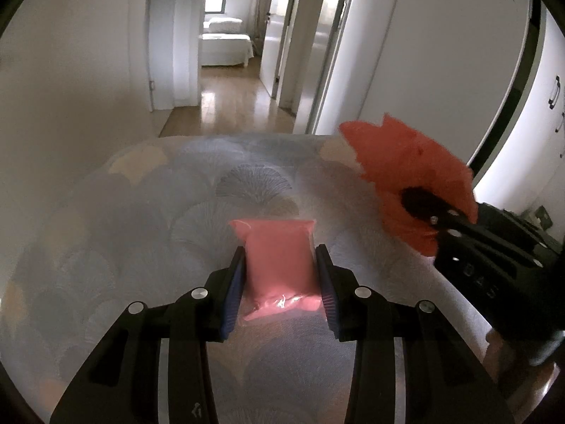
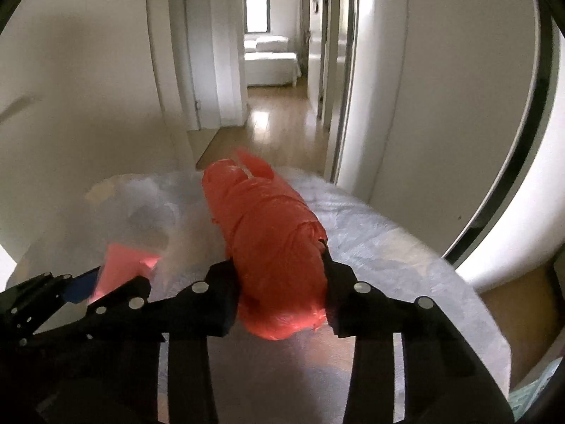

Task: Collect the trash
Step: 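Grasp the pink packet with the left tool while the right tool grasps the red plastic bag, then carry the packet and red bag over the basket and open both tools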

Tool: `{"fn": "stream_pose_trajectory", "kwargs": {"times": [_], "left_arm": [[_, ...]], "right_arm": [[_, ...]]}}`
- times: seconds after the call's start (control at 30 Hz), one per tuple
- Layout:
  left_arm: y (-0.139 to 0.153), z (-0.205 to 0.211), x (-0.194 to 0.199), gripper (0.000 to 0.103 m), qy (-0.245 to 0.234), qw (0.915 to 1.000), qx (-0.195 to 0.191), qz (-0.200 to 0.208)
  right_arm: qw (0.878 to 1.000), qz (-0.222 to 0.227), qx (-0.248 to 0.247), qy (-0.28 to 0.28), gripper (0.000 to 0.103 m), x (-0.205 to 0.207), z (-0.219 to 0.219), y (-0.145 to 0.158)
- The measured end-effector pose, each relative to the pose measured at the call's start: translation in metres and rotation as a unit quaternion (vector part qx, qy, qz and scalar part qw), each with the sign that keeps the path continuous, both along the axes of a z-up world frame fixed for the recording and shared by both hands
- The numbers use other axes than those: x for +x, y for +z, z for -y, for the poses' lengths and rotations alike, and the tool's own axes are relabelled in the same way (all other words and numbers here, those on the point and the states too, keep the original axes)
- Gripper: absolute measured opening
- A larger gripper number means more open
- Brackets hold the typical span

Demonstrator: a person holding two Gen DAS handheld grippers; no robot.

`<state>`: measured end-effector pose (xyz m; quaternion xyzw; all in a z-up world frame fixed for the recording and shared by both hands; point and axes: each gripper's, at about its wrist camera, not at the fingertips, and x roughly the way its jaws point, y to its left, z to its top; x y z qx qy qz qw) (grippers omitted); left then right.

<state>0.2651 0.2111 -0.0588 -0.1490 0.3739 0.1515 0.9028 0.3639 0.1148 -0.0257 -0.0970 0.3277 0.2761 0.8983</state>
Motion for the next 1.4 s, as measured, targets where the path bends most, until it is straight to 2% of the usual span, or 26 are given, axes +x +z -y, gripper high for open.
{"fn": "stream_pose_trajectory", "kwargs": {"times": [0.1, 0.2, 0.47, 0.6, 0.77, 0.87, 0.97, 1.0, 1.07, 1.13, 1.17, 1.27, 1.4], "left_arm": [[-0.002, -0.001, 0.003, 0.037, 0.001, 1.0, -0.001, -0.002], [-0.001, 0.0, 0.004, 0.038, 0.001, 1.0, 0.002, -0.003], [0.002, 0.006, 0.001, 0.038, -0.008, 0.9999, -0.001, -0.01], [0.01, 0.032, -0.017, 0.038, -0.051, 0.9979, -0.04, 0.006], [0.03, 0.083, -0.038, 0.038, -0.118, 0.9908, -0.057, 0.037], [0.047, 0.125, -0.048, 0.038, -0.165, 0.9829, -0.056, 0.061], [0.067, 0.168, -0.054, 0.038, -0.217, 0.971, -0.055, 0.085], [0.075, 0.188, -0.057, 0.038, -0.242, 0.9641, -0.054, 0.095], [0.078, 0.214, -0.058, 0.038, -0.273, 0.9551, -0.058, 0.1], [0.078, 0.244, -0.059, 0.038, -0.307, 0.9444, -0.064, 0.097], [0.075, 0.261, -0.059, 0.038, -0.322, 0.9402, -0.062, 0.093], [0.069, 0.293, -0.056, 0.038, -0.351, 0.931, -0.057, 0.081], [0.054, 0.341, -0.041, 0.038, -0.395, 0.9152, -0.062, 0.051]], "right_arm": [[0.999, 0.028, -0.005, -0.023, 0.033, -0.015, 0.003, 0.001], [0.998, 0.036, -0.008, -0.052, 0.033, -0.033, 0.019, 0.001], [0.995, -0.001, 0.031, -0.097, 0.033, -0.083, 0.09, 0.0], [0.992, -0.005, 0.049, -0.114, 0.033, -0.112, 0.131, 0.01], [0.986, 0.012, 0.076, -0.15, 0.033, -0.141, 0.188, 0.034], [0.98, 0.023, 0.09, -0.173, 0.033, -0.153, 0.219, 0.045], [0.972, 0.035, 0.099, -0.21, 0.033, -0.165, 0.256, 0.056], [0.968, 0.036, 0.105, -0.225, 0.033, -0.168, 0.269, 0.058], [0.961, 0.031, 0.112, -0.25, 0.033, -0.173, 0.294, 0.059], [0.952, 0.003, 0.136, -0.275, 0.033, -0.173, 0.323, 0.057], [0.943, -0.024, 0.154, -0.292, 0.033, -0.171, 0.343, 0.053], [0.927, -0.054, 0.139, -0.344, 0.033, -0.167, 0.378, 0.041], [0.905, -0.085, 0.145, -0.39, 0.035, -0.166, 0.42, 0.018]]}}
